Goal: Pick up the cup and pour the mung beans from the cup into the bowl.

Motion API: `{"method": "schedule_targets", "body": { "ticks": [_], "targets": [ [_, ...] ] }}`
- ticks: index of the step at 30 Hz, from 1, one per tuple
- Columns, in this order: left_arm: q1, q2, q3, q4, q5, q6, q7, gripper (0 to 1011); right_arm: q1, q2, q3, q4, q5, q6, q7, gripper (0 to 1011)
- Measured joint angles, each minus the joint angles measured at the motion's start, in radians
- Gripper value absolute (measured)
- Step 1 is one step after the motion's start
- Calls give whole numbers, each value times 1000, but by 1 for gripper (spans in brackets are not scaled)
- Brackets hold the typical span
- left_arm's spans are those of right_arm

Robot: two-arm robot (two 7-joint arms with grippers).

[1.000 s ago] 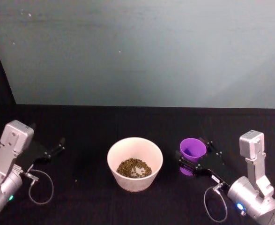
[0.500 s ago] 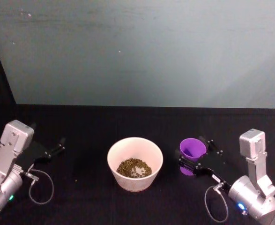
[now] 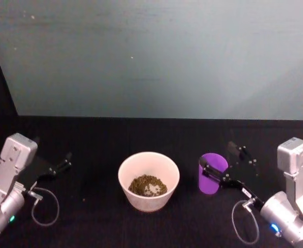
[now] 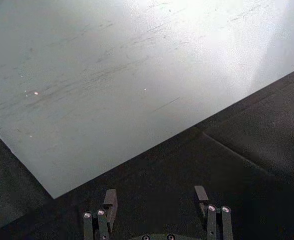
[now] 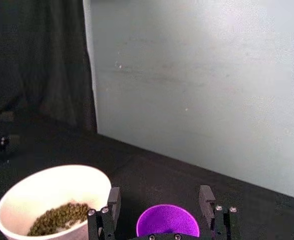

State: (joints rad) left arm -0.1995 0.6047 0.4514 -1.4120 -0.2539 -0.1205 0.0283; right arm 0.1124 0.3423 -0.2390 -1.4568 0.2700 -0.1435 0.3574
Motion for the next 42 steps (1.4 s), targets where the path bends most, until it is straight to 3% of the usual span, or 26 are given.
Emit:
{"method": "schedule_targets", "body": {
  "ticks": [6,10,23,31,42],
  "targets": [
    [0,0,0,0,0,0,0,1000,-70,-5,37,-87,-19,-11,-60,1003],
    [0,0,0,0,0,0,0,1000,-119,-21,69,-117,-50,-48,-109,1003],
    [0,0,0,0,0,0,0,1000,-191,-74,153,-85,-144,-147,-228,1003],
    [0,0,0,0,0,0,0,1000,-200,-93,183,-48,-167,-167,-243,1003],
    [0,0,0,0,0,0,0,1000,-199,-95,186,-45,-166,-169,-234,1002]
  ]
}}
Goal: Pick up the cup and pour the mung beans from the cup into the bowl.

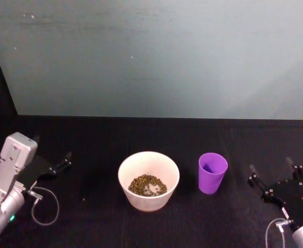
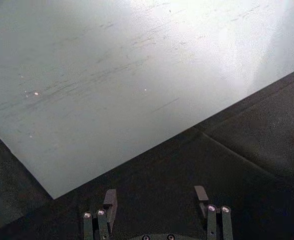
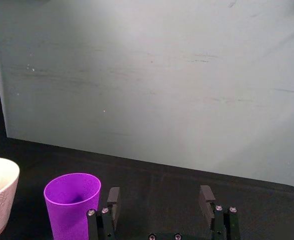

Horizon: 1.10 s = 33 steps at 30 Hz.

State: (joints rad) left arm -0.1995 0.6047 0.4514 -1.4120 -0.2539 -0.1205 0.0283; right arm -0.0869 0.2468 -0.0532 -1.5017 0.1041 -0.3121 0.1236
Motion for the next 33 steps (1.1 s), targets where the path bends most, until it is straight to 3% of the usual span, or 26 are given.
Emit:
{"method": "schedule_targets", "body": {
  "ticks": [33],
  "targets": [
    [0,0,0,0,0,0,0,1000,0,1,-2,0,-2,0,-4,1003]
  ]
}}
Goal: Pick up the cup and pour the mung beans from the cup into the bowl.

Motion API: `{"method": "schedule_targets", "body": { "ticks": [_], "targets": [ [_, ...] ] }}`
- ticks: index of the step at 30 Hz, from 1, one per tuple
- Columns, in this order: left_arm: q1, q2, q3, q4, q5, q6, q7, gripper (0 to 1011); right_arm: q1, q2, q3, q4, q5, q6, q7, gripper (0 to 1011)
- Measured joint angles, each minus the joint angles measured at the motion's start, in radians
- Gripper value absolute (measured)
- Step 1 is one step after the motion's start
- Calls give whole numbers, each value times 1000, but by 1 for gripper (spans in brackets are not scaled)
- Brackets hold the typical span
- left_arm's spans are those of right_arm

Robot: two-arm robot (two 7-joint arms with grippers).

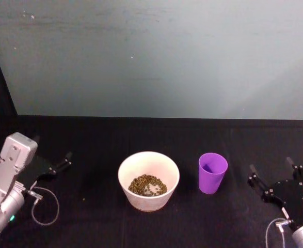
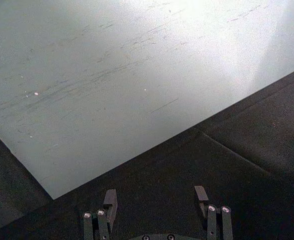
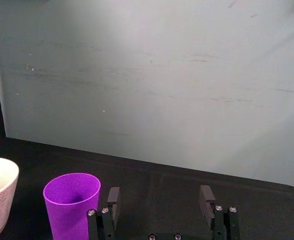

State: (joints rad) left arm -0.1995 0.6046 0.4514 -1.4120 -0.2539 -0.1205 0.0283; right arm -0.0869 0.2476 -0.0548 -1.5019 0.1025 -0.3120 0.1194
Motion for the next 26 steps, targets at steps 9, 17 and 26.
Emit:
{"method": "schedule_targets", "body": {
  "ticks": [9,17,26],
  "targets": [
    [0,0,0,0,0,0,0,1000,0,0,0,0,0,0,0,1003],
    [0,0,0,0,0,0,0,1000,0,0,0,0,0,0,0,1002],
    [0,0,0,0,0,0,0,1000,0,0,0,0,0,0,0,1003]
  ]
}}
